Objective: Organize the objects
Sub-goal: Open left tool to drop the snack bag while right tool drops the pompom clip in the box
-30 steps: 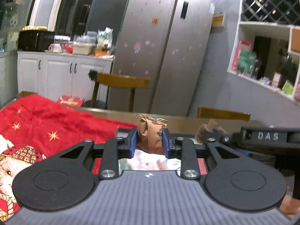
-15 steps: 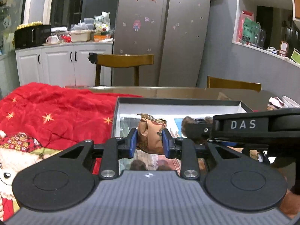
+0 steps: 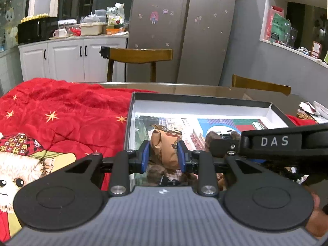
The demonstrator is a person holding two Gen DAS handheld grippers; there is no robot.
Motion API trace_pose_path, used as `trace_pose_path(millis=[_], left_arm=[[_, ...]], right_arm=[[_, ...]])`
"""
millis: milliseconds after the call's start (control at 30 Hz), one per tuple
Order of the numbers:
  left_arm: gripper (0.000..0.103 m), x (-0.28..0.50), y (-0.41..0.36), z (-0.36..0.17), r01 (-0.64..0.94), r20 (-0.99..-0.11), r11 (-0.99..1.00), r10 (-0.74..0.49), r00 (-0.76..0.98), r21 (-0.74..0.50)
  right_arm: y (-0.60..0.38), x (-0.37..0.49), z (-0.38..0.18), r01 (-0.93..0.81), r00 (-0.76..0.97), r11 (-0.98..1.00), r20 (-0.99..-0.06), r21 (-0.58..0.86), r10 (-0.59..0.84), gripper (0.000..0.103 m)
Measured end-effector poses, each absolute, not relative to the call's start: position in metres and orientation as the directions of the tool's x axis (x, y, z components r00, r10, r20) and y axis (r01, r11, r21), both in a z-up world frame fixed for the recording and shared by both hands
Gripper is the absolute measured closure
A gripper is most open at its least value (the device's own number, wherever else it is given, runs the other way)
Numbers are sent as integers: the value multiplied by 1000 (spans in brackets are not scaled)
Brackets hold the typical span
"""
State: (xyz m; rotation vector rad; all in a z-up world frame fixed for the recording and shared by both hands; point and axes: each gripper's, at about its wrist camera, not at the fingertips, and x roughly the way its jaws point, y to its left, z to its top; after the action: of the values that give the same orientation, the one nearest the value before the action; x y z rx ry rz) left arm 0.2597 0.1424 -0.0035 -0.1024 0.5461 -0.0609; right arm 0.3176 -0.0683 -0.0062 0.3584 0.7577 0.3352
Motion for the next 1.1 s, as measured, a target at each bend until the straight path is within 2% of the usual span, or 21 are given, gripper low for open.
trace_pose_path(millis=[367,467,600,867,1100], left_arm=[[68,262,146,-2,44,-515,993,-95,852,-111],[62,262,147,-1,48,-517,992,-100,850,-114],[48,262,150,2,43,-511,992,-99,854,-120],[40,260,158,11,53,-502,983,-136,854,-176],[33,252,163,27,49,-464,978,-140,875,-202]], right_arm=[[-70,320,-7,-167,673,879,-601,446,432,57],[-73,320,-6,-165,672,867,-590,471,448,55],[-77,319,-3,-171,679,853,-568,493,464,54],[-82,316,5,-190,687,832,-535,521,491,41],[-88,309,25,-213,717,826,-491,522,495,38]])
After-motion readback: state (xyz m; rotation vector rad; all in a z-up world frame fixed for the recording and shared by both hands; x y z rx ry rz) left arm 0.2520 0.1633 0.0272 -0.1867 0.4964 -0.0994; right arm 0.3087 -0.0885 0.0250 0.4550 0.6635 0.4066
